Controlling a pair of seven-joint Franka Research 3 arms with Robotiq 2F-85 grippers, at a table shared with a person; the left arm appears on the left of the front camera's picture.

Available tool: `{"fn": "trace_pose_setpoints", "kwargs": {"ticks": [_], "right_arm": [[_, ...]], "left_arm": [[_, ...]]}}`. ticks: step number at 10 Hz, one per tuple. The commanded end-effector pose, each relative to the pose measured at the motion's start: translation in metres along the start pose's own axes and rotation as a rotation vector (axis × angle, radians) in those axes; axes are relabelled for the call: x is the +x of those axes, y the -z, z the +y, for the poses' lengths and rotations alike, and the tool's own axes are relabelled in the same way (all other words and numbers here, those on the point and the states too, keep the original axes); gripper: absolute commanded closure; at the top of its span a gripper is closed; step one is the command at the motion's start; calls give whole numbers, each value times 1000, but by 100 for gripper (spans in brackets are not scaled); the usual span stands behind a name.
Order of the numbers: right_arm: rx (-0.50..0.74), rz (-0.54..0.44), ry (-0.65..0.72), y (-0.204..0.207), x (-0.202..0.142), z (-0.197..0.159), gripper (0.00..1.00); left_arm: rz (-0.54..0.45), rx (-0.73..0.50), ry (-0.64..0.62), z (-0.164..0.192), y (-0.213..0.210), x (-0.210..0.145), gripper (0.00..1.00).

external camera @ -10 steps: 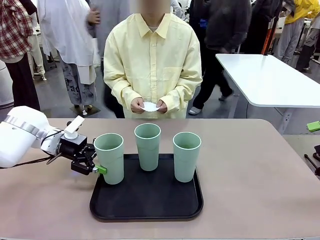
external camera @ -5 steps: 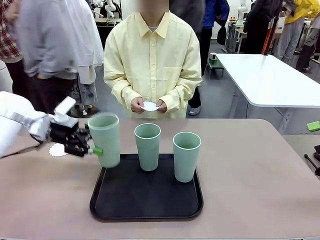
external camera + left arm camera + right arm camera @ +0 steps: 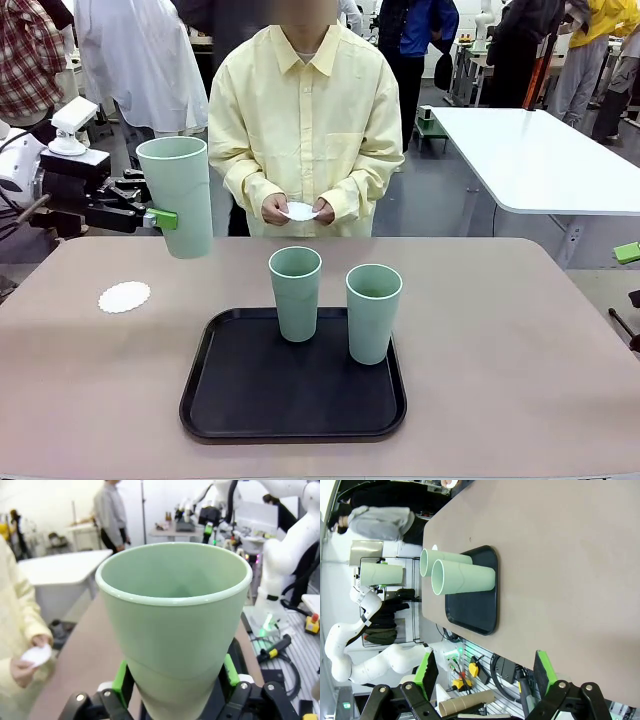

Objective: Place coasters on the table and set cups on them.
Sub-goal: Pick up one Reusable plastic cup and place it on a coaster set by the human.

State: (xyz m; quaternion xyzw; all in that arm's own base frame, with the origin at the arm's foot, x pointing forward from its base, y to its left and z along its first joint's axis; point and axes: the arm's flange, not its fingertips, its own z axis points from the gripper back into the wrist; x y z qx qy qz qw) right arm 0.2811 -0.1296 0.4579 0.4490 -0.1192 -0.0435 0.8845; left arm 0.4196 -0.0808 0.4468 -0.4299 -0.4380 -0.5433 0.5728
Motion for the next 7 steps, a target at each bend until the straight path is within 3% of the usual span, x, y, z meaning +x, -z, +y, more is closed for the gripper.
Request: {"fn": "trace_pose_setpoints", "kwargs": {"ticks": [1, 2, 3, 7], "right_arm": [[28, -8, -15, 0, 2, -2, 0], [28, -8, -15, 0, 2, -2, 0], [28, -8, -15, 0, 2, -2, 0], [28, -8, -15, 0, 2, -2, 0]], "left_arm": [[4, 9, 7, 2, -2, 3, 100], [4, 9, 7, 2, -2, 3, 100], [1, -1, -2, 0, 1, -1, 16], [6, 189, 12, 31, -98, -35, 16]]}}
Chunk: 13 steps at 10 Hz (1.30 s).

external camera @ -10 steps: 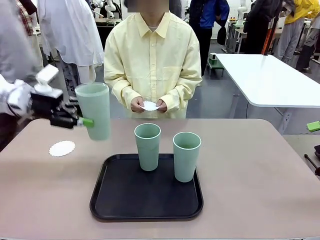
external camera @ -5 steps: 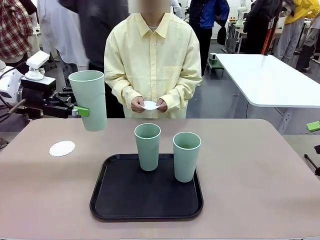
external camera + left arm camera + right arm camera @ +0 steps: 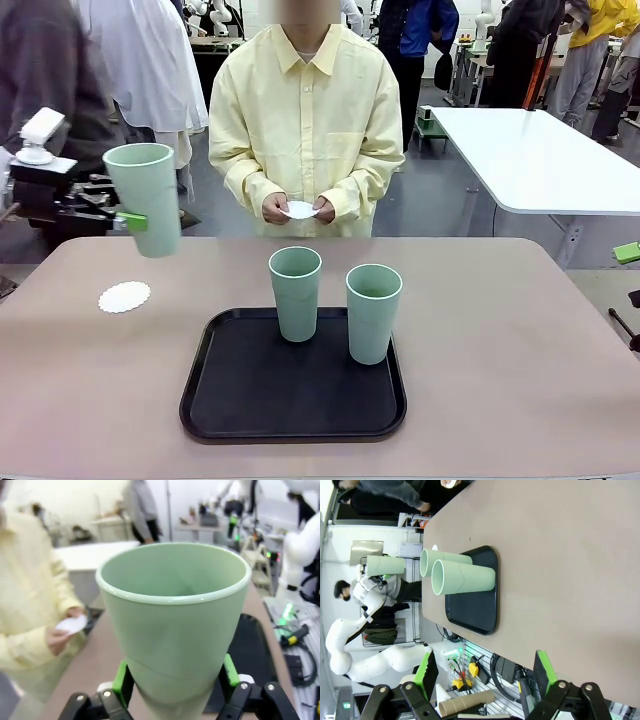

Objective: Place coasters on the table and set cups on them.
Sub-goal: Pick up one Reusable plastic cup and place it on a coaster set by the human.

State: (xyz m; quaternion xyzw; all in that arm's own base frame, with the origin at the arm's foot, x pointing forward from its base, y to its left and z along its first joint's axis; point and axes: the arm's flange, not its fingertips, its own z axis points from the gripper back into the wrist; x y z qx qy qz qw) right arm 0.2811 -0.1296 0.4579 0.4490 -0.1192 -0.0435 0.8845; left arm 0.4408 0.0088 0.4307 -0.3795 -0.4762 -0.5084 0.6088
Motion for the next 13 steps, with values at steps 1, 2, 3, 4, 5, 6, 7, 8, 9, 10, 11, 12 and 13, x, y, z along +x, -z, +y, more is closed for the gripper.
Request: {"fn": "trace_pose_setpoints", "kwargs": {"ticks": [1, 2, 3, 4, 5, 6, 7, 8, 9, 10, 11, 12, 13], "right_arm": [[28, -8, -15, 0, 2, -2, 0], [28, -8, -15, 0, 2, -2, 0], [28, -8, -15, 0, 2, -2, 0], [28, -8, -15, 0, 2, -2, 0], [28, -8, -15, 0, 2, -2, 0], [28, -8, -15, 0, 2, -2, 0], [28, -8, -15, 0, 2, -2, 0], [28, -8, -15, 0, 2, -2, 0], [28, -8, -15, 0, 2, -2, 0], [28, -8, -15, 0, 2, -2, 0], [28, -8, -15, 0, 2, -2, 0], [28, -8, -15, 0, 2, -2, 0], [28, -8, -15, 0, 2, -2, 0]], "left_arm": [[-13, 64, -1, 11, -36, -1, 16], [-14, 97, -10, 12, -53, -6, 16], [-16, 127, -11, 14, -67, -12, 16], [-26, 150, -13, 15, -77, -21, 16], [-39, 187, -9, 18, -87, -31, 16], [-53, 229, -14, 24, -97, -42, 16], [-77, 241, -27, 27, -102, -50, 16], [-90, 244, -35, 28, -103, -60, 16], [-94, 248, -37, 29, -100, -72, 16], [-79, 245, -33, 31, -93, -85, 16], [-87, 241, -21, 29, -87, -94, 16], [-72, 258, 3, 26, -82, -99, 16], [-47, 272, 8, 24, -77, -103, 16]]}}
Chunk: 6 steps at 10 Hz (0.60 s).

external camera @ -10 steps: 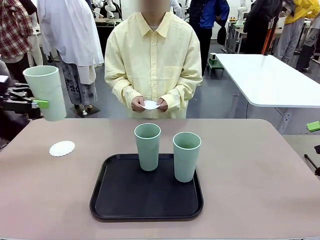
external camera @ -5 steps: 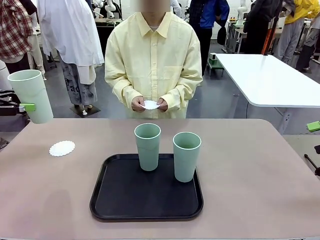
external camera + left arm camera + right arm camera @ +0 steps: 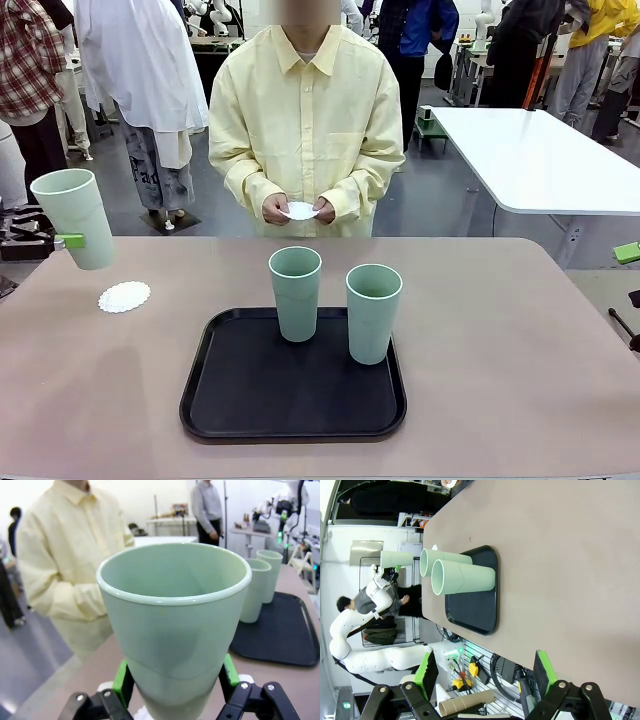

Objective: Place coasters on the table and set cups on them.
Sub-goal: Pick up one Reusable plastic cup and place it on a coaster set by the human.

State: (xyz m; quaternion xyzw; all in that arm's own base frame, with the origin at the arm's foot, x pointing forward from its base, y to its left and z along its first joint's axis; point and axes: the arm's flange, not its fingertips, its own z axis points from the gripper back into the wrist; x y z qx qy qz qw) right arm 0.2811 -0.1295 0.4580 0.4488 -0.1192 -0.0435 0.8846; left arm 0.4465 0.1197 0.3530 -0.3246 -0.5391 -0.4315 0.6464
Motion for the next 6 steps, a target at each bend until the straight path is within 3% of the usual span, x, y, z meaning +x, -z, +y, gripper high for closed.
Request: {"fn": "trace_pose_setpoints", "kwargs": {"ticks": [1, 2, 3, 6], "right_arm": [[28, -8, -15, 0, 2, -2, 0], [28, -8, -15, 0, 2, -2, 0], [28, -8, -15, 0, 2, -2, 0], [28, -8, -15, 0, 2, -2, 0]], "left_arm": [[-2, 57, 51, -9, 8, 1, 16], [-6, 62, 34, -19, 12, 6, 16], [5, 9, 13, -2, 2, -3, 16], [5, 9, 13, -2, 2, -3, 16]]}}
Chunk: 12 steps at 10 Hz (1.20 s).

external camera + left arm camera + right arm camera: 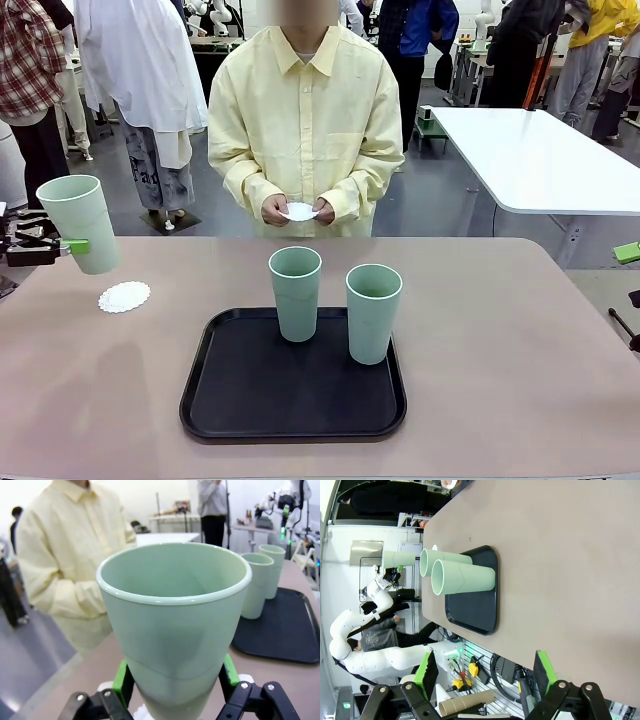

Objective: Place coasters on the table and set cups on them.
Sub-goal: Pick up one Reusable plastic cup and place it on a coaster set by the human.

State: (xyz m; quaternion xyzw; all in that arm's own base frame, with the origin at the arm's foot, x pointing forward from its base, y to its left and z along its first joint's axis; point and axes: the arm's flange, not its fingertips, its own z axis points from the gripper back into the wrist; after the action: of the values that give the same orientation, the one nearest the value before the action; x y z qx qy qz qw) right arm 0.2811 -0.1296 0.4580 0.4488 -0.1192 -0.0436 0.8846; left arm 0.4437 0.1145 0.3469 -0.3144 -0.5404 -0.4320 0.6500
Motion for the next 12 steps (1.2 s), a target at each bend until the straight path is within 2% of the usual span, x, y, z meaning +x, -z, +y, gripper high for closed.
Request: {"fn": "trace_pose_setpoints", "kwargs": {"ticks": [1, 5, 9, 12], "right_arm": [[28, -8, -15, 0, 2, -2, 0], [28, -8, -15, 0, 2, -2, 0], [28, -8, -15, 0, 2, -2, 0], [28, -8, -15, 0, 2, -2, 0]], "left_arm": [[-6, -7, 3, 3, -2, 2, 16], [-58, -73, 53, 18, 8, -23, 16], [-1, -60, 22, 37, 18, -57, 16], [-3, -84, -10, 42, 23, -76, 16]]}}
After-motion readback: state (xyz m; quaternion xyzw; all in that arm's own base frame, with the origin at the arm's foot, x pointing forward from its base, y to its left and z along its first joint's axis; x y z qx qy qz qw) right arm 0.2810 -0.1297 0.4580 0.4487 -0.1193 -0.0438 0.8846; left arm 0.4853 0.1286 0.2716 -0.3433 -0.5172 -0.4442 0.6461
